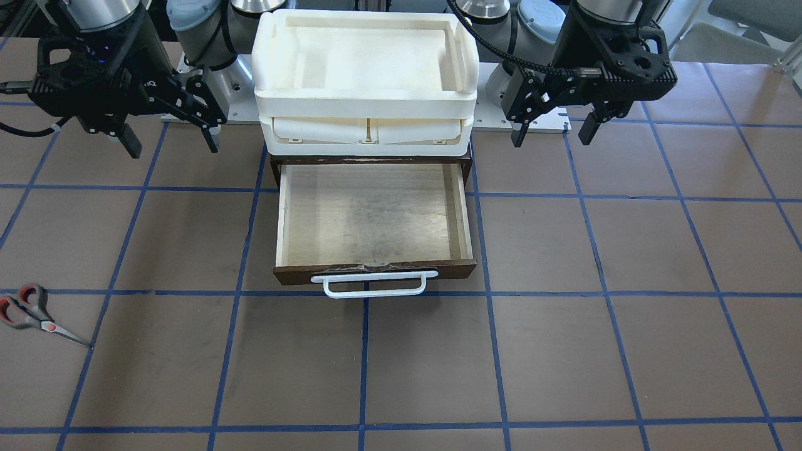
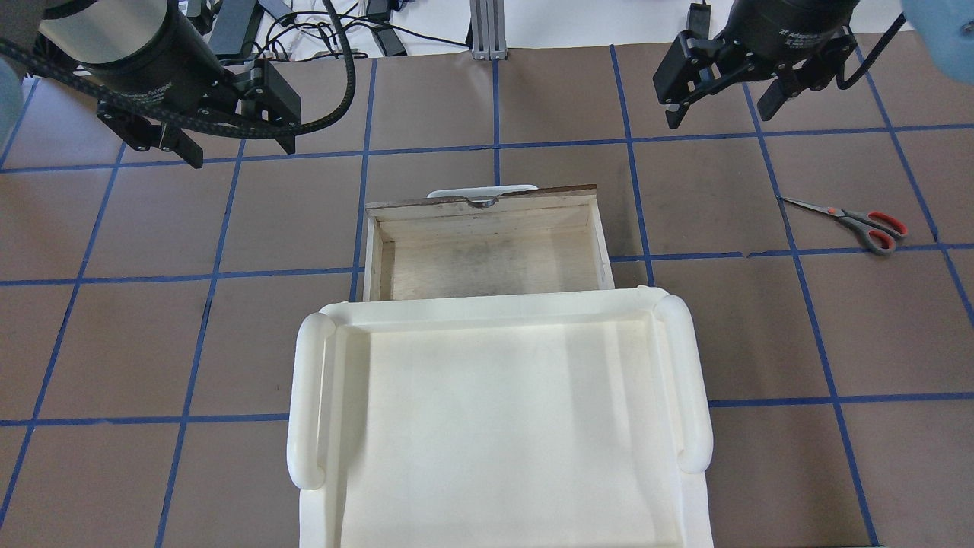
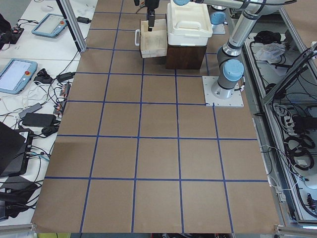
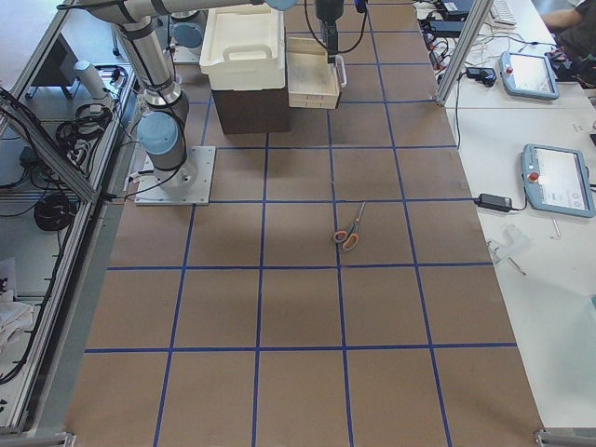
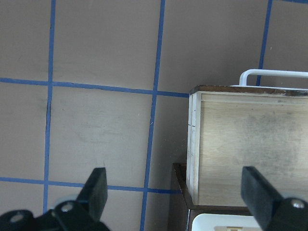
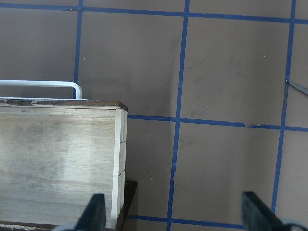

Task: Put scissors in drawer and close it

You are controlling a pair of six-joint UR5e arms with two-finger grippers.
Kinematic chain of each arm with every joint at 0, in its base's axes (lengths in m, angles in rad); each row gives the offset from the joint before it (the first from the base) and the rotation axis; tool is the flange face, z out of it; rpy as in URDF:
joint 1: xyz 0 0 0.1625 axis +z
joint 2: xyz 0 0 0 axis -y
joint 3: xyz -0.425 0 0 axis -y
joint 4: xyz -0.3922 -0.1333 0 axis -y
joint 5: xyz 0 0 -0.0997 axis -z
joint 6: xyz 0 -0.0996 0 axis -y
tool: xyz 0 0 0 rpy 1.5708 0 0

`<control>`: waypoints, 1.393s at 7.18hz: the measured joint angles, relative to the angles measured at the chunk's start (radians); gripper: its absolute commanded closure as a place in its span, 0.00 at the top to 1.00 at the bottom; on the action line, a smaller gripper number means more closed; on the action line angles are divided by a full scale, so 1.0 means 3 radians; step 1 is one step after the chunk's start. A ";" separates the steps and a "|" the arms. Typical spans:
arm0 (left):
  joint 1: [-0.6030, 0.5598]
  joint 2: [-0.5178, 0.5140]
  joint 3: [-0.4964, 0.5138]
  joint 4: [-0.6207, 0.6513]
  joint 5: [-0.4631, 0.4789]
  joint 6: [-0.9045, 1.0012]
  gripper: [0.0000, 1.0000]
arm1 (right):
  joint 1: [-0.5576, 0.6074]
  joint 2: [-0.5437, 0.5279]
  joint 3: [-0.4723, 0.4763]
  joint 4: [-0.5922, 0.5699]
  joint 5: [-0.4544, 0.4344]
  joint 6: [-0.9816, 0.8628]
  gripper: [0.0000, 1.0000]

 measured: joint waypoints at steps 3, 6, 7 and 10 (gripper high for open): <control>0.0000 0.0003 0.0000 -0.0006 0.0002 -0.0001 1.00 | -0.0038 0.0019 0.0015 -0.0113 0.0013 -0.0251 1.00; 0.0002 0.0006 0.0000 -0.0011 0.0002 -0.0003 1.00 | -0.0554 0.0245 0.0017 -0.0150 0.0013 -0.1981 1.00; 0.0002 0.0012 0.0000 -0.0015 0.0002 -0.0002 1.00 | -0.0765 0.0361 0.0017 -0.0171 0.0004 -0.2587 1.00; 0.0007 0.0020 -0.0004 -0.0027 0.0002 0.0002 1.00 | -0.1361 0.0934 0.0026 -0.0484 -0.0035 -0.4082 1.00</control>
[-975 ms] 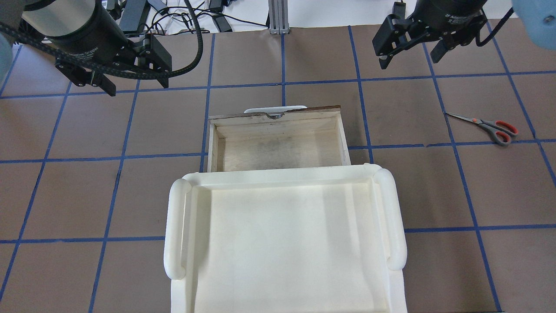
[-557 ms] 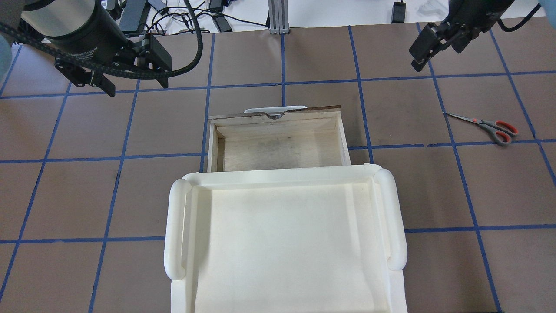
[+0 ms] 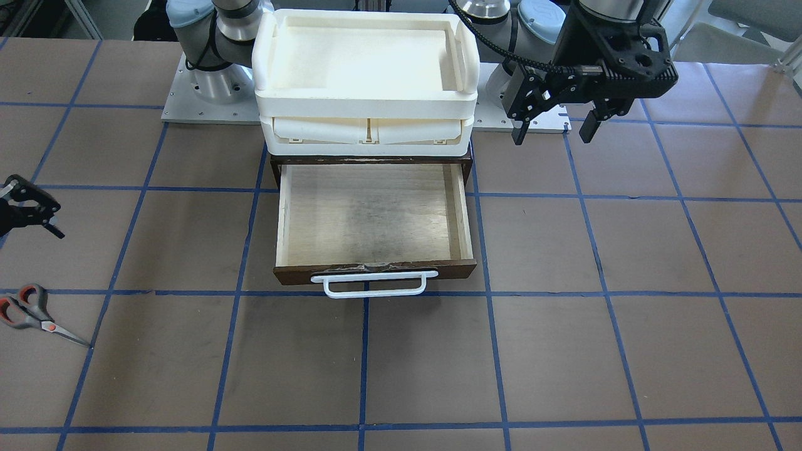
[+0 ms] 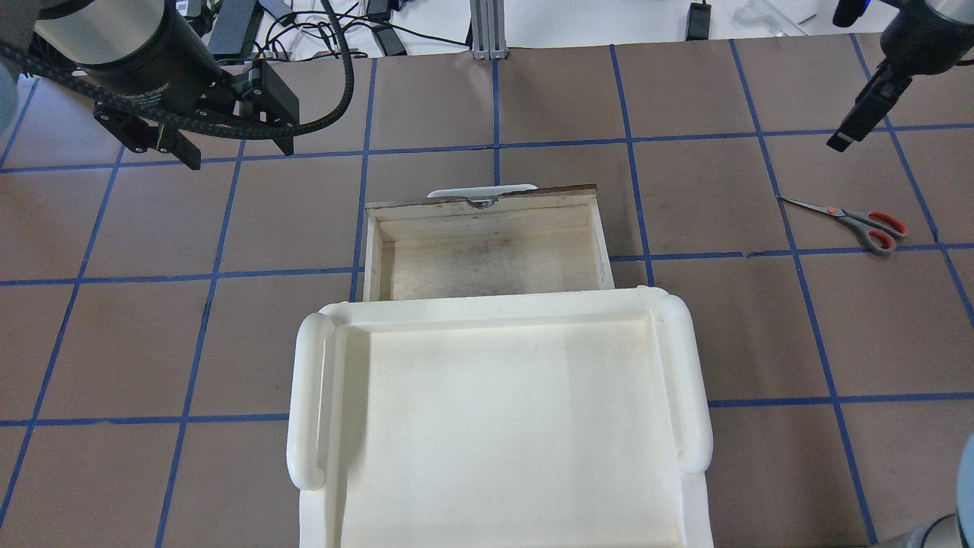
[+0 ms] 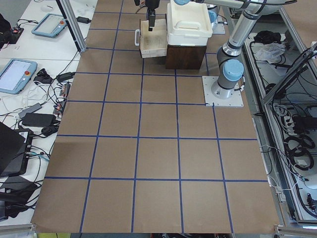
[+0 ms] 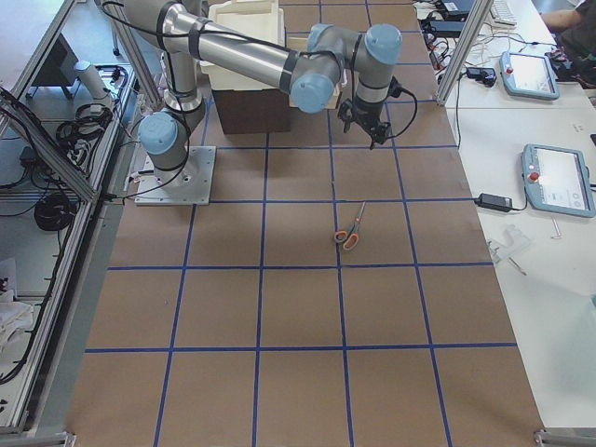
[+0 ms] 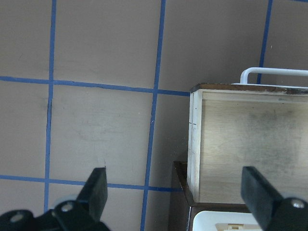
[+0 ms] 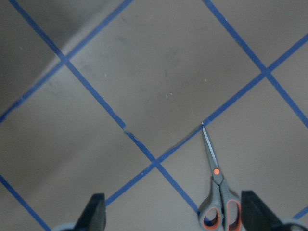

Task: Put scissors in drawer and close it
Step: 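Move the right gripper over the orange-and-grey scissors, then lower the right gripper and close it on the scissors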

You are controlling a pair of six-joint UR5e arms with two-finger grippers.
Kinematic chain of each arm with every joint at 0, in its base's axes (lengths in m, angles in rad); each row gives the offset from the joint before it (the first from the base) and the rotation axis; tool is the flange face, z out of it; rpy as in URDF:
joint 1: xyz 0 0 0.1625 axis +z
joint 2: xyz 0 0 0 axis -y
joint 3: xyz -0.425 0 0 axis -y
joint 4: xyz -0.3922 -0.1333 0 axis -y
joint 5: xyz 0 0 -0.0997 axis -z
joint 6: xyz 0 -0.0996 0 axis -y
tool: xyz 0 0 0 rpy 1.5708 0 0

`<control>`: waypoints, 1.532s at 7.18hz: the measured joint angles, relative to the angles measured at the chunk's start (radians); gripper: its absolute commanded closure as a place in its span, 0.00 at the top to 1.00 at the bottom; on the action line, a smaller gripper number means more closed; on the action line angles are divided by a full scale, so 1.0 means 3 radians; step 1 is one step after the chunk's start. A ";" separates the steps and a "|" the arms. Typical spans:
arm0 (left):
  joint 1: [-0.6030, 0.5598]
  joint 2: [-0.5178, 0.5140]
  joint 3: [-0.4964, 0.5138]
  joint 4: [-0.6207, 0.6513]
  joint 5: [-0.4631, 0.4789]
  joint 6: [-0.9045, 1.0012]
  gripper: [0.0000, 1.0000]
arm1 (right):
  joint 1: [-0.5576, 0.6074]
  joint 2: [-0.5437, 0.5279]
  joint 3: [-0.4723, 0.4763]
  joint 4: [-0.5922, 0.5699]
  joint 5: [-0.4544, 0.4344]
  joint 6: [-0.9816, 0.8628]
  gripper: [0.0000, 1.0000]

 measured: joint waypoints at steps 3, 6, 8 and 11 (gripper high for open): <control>0.0003 0.0008 0.0002 -0.0044 0.0001 0.0000 1.00 | -0.0297 0.0404 0.0103 -0.0559 -0.0030 -0.1138 1.00; 0.0003 0.0011 0.0003 -0.0059 0.0005 0.0005 1.00 | -0.0390 0.0790 0.0222 -0.1106 0.0001 -0.1590 1.00; 0.0003 0.0011 0.0000 -0.0060 0.0005 0.0005 1.00 | -0.0399 0.0920 0.0461 -0.1535 -0.0002 -0.1769 0.99; 0.0001 0.0011 -0.0001 -0.0060 0.0005 0.0005 1.00 | -0.0435 0.0958 0.0569 -0.1597 0.0004 -0.1971 0.95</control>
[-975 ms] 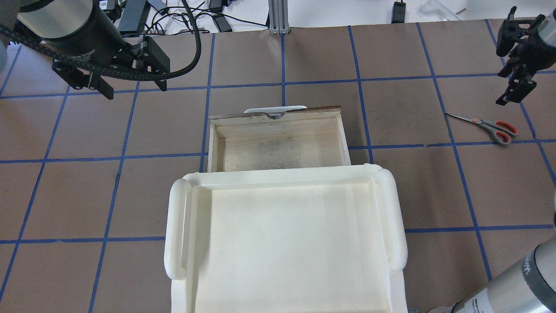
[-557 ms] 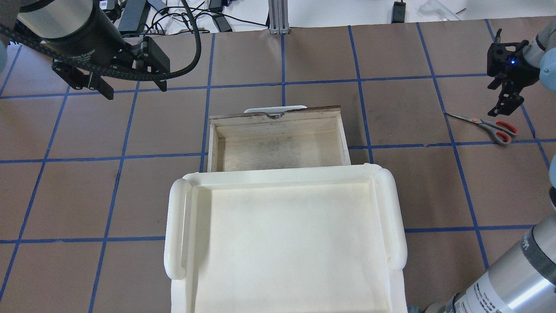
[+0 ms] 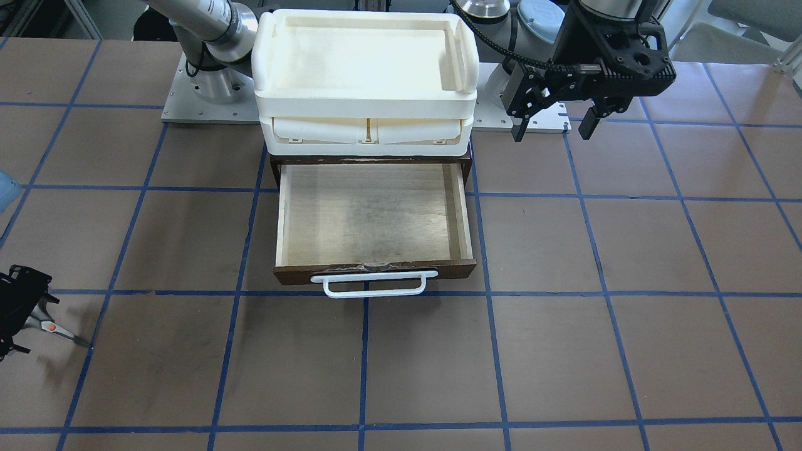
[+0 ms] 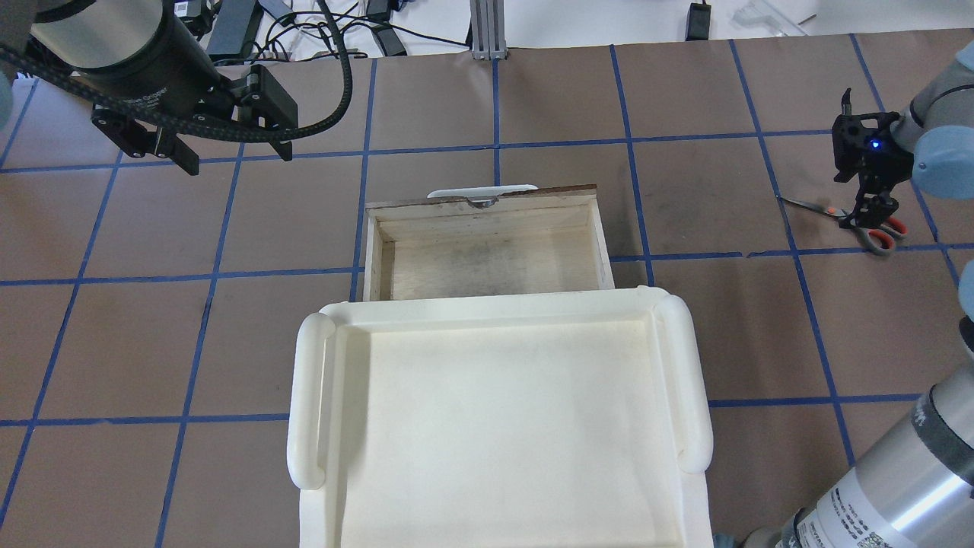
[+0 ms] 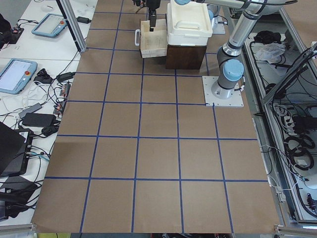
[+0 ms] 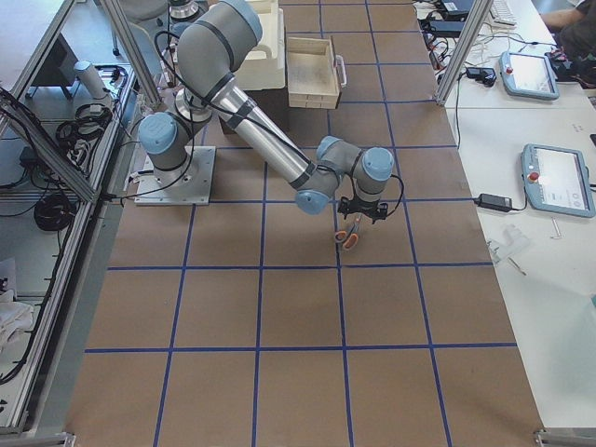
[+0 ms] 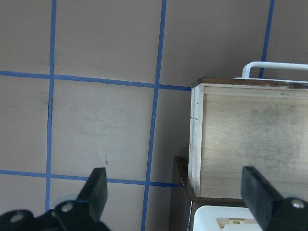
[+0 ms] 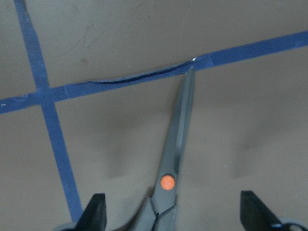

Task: Put scissors in drawer and close it
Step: 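Lower the right gripper and close it on the scissors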

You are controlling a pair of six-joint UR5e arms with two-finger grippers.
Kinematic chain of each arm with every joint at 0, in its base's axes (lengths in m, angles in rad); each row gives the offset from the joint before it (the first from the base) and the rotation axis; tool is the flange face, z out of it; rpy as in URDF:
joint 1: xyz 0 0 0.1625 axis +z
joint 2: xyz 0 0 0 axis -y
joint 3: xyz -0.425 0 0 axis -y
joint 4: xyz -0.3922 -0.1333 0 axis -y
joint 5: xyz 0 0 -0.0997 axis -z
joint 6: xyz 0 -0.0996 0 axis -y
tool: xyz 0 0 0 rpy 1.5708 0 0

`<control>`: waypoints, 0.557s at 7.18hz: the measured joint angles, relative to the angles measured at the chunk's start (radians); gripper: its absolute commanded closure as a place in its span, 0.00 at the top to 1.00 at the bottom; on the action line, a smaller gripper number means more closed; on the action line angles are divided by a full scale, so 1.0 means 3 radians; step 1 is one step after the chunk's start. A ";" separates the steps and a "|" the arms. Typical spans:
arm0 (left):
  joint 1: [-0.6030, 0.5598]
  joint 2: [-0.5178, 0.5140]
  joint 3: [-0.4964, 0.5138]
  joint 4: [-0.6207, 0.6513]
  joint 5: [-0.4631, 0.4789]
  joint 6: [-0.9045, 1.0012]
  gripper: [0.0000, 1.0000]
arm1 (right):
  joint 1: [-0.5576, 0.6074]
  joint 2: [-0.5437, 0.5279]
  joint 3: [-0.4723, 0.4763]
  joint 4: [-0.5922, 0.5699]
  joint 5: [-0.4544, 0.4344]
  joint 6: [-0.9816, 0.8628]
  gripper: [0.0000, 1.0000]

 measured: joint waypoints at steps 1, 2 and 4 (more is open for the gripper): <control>0.0000 -0.0001 0.0000 0.0000 0.0000 0.0000 1.00 | -0.0051 0.0030 0.0010 -0.0002 0.0008 0.0023 0.93; 0.0000 -0.0003 0.0000 0.0000 0.0000 0.0000 1.00 | -0.0092 0.0059 0.0015 -0.0002 0.0012 0.0097 0.85; -0.0001 -0.0005 0.0000 0.0007 0.0000 0.0000 1.00 | -0.0115 0.0059 0.0021 0.0006 0.0005 0.0234 0.25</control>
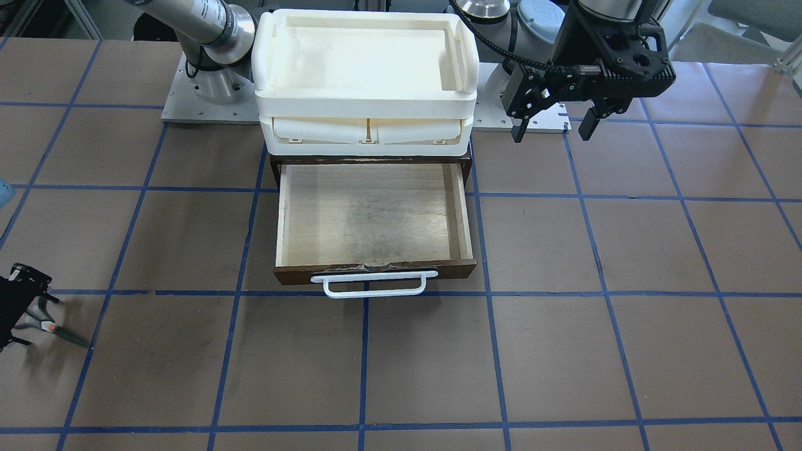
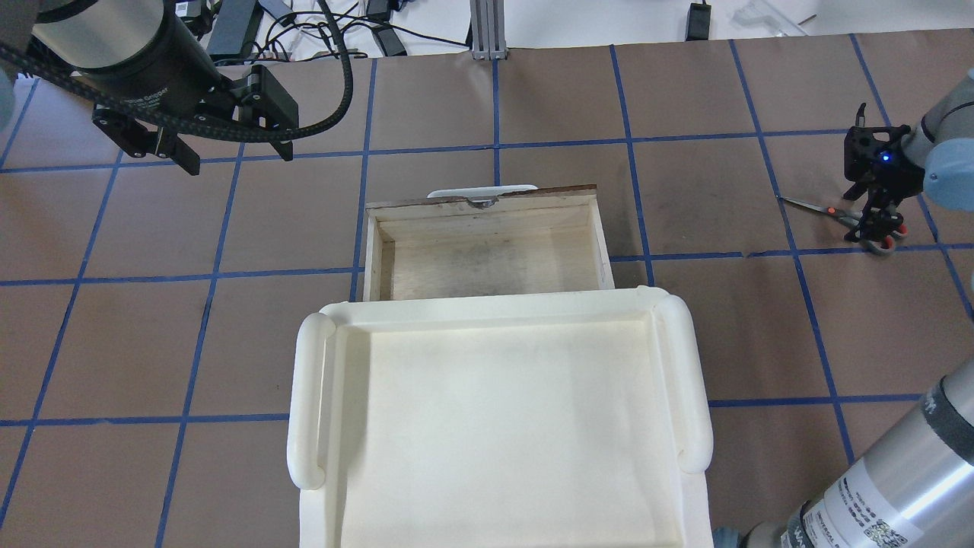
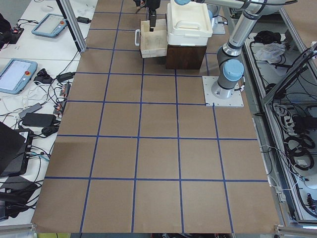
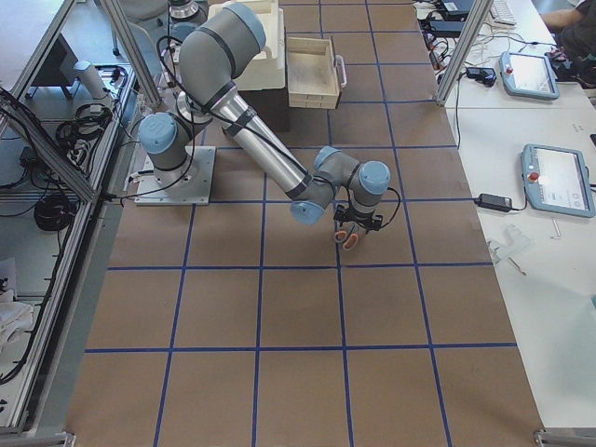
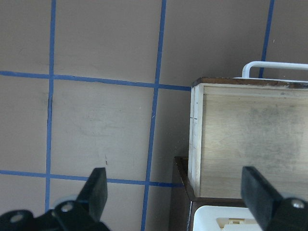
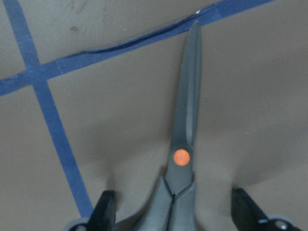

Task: Put scissors in drawer and close it
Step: 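Lower the right gripper and close it on the scissors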

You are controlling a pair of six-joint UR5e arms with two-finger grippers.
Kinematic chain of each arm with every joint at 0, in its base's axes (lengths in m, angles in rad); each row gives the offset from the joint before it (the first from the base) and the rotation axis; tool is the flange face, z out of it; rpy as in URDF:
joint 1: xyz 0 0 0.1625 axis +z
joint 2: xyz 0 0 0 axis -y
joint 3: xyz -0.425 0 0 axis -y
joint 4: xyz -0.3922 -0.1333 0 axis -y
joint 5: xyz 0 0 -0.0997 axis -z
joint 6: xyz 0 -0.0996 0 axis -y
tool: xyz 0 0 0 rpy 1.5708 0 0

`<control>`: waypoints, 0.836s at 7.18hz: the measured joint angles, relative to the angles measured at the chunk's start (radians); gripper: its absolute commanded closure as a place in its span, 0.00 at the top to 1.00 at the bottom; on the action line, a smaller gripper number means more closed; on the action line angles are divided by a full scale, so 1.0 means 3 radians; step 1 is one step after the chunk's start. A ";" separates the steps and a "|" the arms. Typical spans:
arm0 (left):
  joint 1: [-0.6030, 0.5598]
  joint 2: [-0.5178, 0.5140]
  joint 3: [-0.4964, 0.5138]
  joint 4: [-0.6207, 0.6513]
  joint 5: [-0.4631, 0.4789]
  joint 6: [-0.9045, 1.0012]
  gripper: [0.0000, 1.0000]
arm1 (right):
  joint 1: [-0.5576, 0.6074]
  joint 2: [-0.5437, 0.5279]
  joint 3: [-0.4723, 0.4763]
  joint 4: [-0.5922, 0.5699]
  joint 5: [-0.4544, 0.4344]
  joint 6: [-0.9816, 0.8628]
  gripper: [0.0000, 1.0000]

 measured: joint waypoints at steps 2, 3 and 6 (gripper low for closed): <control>0.0000 0.0000 0.0000 0.0003 0.0000 0.0000 1.00 | 0.0003 -0.0040 0.0003 0.0005 -0.0003 0.0037 0.07; 0.0000 0.0002 0.0000 0.0003 0.0000 0.0000 1.00 | 0.0005 -0.0048 0.0004 0.0005 0.0000 0.0042 0.07; 0.0000 0.0005 0.0000 0.0004 -0.0001 0.0000 1.00 | 0.0009 -0.0046 0.0004 0.0006 0.0006 0.0044 0.00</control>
